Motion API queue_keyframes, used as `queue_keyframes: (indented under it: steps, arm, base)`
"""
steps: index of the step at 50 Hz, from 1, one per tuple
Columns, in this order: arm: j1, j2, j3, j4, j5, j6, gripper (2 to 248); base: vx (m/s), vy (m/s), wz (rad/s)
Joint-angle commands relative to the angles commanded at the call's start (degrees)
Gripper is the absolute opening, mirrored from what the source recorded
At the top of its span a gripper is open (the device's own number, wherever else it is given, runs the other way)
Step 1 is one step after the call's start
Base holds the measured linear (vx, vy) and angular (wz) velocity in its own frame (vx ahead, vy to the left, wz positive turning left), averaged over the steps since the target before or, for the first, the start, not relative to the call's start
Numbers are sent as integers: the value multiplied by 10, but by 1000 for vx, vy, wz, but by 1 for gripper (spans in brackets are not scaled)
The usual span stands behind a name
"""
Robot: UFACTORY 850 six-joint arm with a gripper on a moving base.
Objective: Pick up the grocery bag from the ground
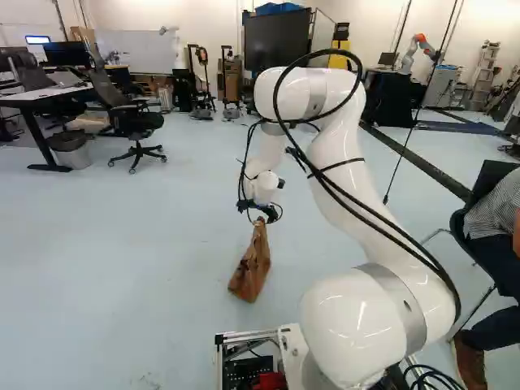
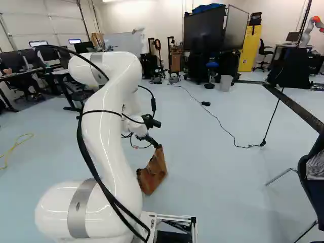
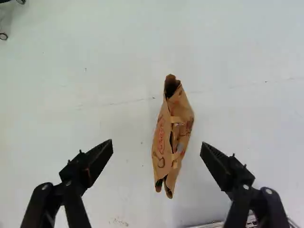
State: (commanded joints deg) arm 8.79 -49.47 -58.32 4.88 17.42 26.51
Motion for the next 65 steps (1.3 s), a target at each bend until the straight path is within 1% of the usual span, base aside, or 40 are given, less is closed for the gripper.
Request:
queue_keyframes:
  steps: [65]
  arm:
    - [0, -134, -91, 0, 0, 0, 247]
  base:
    - [0, 0, 0]
